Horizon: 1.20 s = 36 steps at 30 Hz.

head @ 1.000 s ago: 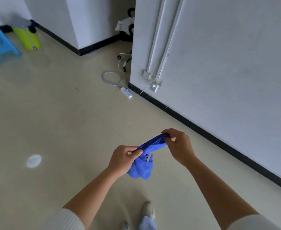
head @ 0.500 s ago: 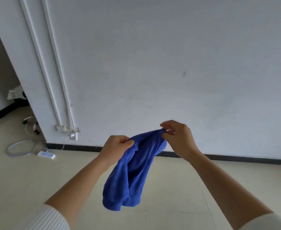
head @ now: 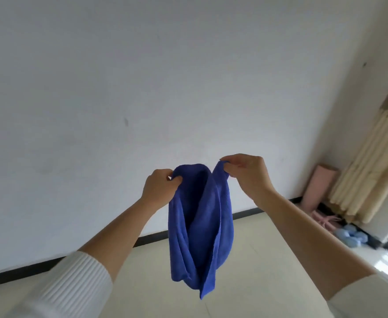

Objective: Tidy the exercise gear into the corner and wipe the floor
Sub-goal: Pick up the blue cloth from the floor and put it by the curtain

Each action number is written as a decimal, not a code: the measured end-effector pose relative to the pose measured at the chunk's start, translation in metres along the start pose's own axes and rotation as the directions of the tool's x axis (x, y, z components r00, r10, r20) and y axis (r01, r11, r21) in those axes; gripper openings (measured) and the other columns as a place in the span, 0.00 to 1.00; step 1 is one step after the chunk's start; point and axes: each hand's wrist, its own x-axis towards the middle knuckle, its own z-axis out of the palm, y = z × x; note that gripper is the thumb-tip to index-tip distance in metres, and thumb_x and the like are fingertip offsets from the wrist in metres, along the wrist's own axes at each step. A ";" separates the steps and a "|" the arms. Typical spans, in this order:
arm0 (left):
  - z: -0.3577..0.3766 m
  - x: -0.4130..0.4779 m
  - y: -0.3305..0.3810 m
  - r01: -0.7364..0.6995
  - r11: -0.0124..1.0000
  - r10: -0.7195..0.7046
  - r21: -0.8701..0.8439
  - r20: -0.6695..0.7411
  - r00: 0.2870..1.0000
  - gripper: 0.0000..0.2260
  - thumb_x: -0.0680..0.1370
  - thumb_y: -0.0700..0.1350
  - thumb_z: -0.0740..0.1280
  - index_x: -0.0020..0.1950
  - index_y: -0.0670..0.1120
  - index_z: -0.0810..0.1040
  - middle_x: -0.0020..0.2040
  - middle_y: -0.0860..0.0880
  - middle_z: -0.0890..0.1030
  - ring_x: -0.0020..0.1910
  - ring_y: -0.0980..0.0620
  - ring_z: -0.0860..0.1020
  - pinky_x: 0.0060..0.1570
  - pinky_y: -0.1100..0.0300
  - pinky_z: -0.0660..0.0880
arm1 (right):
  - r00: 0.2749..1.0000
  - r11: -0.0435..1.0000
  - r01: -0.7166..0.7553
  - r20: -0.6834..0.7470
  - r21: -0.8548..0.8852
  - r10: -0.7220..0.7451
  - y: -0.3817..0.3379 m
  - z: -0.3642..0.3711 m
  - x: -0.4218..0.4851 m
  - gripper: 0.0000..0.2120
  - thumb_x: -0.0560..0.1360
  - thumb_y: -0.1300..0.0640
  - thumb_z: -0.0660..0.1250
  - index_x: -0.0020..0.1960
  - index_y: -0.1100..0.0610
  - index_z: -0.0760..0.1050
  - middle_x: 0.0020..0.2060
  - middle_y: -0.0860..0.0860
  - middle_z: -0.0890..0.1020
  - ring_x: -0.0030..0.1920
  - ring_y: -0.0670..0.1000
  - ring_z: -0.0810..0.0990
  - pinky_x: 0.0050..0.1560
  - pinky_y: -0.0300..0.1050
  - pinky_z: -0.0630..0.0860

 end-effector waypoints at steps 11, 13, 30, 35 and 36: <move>0.232 0.089 0.149 -0.171 0.961 0.232 -0.220 0.294 0.927 0.05 0.75 0.46 0.65 0.49 0.50 0.79 0.45 0.54 0.82 0.45 0.55 0.80 0.47 0.59 0.76 | 0.942 0.976 -0.215 -0.257 0.037 0.217 0.097 -0.197 0.110 0.05 0.72 0.65 0.70 0.39 0.58 0.81 0.33 0.52 0.81 0.36 0.50 0.79 0.46 0.47 0.81; 0.275 0.110 0.164 -0.157 0.955 0.255 -0.252 0.426 0.868 0.04 0.74 0.47 0.66 0.46 0.50 0.79 0.42 0.54 0.83 0.43 0.54 0.82 0.48 0.55 0.78 | 0.928 0.972 -0.232 -0.292 0.031 0.231 0.117 -0.229 0.132 0.03 0.72 0.64 0.70 0.40 0.59 0.81 0.33 0.53 0.81 0.35 0.50 0.80 0.41 0.45 0.82; 0.601 0.340 0.332 -0.351 0.869 0.491 -0.349 0.522 0.698 0.05 0.72 0.45 0.67 0.39 0.46 0.81 0.36 0.48 0.83 0.34 0.52 0.79 0.35 0.59 0.73 | 0.806 0.927 -0.350 -0.460 0.137 0.373 0.297 -0.507 0.371 0.01 0.73 0.67 0.69 0.42 0.64 0.79 0.37 0.58 0.83 0.36 0.51 0.84 0.40 0.45 0.82; 0.716 0.404 0.387 -0.301 0.867 0.481 -0.397 0.512 0.712 0.12 0.74 0.40 0.63 0.30 0.48 0.76 0.22 0.58 0.73 0.25 0.59 0.69 0.30 0.68 0.66 | 0.787 0.914 -0.406 -0.513 -0.014 0.342 0.365 -0.604 0.442 0.02 0.75 0.65 0.65 0.44 0.60 0.75 0.40 0.57 0.81 0.41 0.55 0.83 0.45 0.55 0.83; 0.738 0.418 0.399 -0.246 0.878 0.450 -0.411 0.529 0.720 0.13 0.74 0.40 0.63 0.30 0.49 0.75 0.21 0.58 0.72 0.26 0.59 0.70 0.32 0.65 0.69 | 0.799 0.892 -0.425 -0.528 -0.156 0.288 0.378 -0.623 0.456 0.02 0.76 0.63 0.63 0.46 0.59 0.74 0.41 0.57 0.80 0.42 0.56 0.81 0.44 0.54 0.82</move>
